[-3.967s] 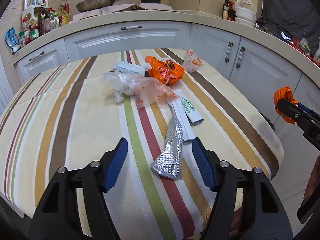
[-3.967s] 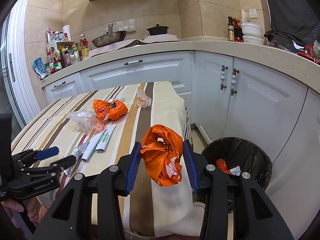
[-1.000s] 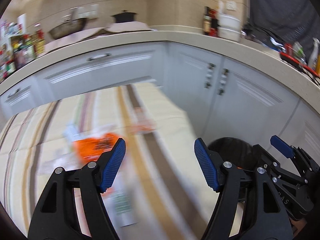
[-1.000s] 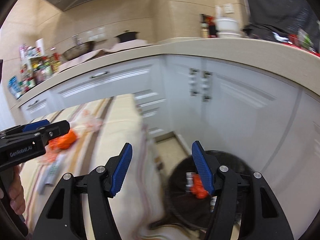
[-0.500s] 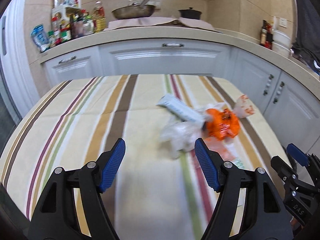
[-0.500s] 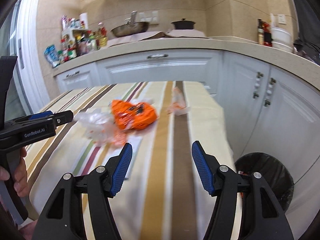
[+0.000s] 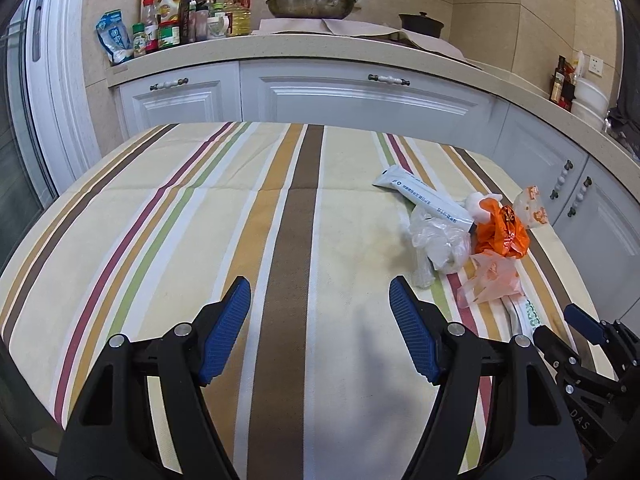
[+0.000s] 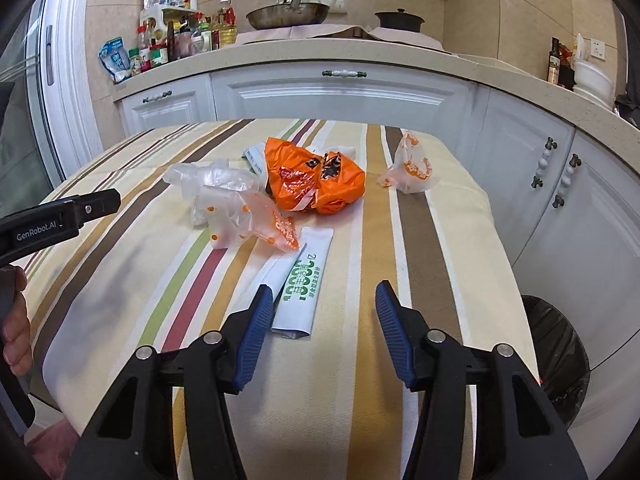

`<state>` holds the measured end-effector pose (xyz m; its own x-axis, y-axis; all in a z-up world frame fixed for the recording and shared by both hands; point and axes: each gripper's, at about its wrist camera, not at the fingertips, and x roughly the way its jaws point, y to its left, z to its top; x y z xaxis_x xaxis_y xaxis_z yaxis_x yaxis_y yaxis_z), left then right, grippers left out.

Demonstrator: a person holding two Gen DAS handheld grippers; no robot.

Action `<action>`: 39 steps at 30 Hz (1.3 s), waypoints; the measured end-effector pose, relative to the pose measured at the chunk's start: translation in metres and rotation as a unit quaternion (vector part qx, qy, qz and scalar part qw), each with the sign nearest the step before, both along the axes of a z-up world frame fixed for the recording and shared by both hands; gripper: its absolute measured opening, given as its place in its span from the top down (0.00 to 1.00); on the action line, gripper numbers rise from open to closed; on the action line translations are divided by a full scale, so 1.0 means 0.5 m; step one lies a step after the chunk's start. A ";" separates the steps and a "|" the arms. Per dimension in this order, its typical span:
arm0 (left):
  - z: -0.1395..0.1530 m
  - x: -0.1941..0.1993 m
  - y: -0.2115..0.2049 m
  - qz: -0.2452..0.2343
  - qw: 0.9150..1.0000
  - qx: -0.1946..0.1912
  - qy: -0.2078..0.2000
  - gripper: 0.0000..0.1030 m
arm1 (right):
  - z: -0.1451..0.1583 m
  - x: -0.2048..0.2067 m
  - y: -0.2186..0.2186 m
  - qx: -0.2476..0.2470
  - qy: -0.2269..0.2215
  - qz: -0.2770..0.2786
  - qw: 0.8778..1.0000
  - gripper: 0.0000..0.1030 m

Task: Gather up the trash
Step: 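Grasp the green-printed white tube with the right tool while the left tool grasps a white tube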

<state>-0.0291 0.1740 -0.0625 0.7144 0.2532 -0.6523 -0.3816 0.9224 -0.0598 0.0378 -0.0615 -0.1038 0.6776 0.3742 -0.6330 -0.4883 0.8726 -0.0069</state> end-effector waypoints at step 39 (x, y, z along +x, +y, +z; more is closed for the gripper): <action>-0.015 0.021 -0.184 -0.105 0.994 -0.013 0.008 0.32 | 0.000 -0.010 -0.114 0.015 0.004 -0.041 0.999 0.81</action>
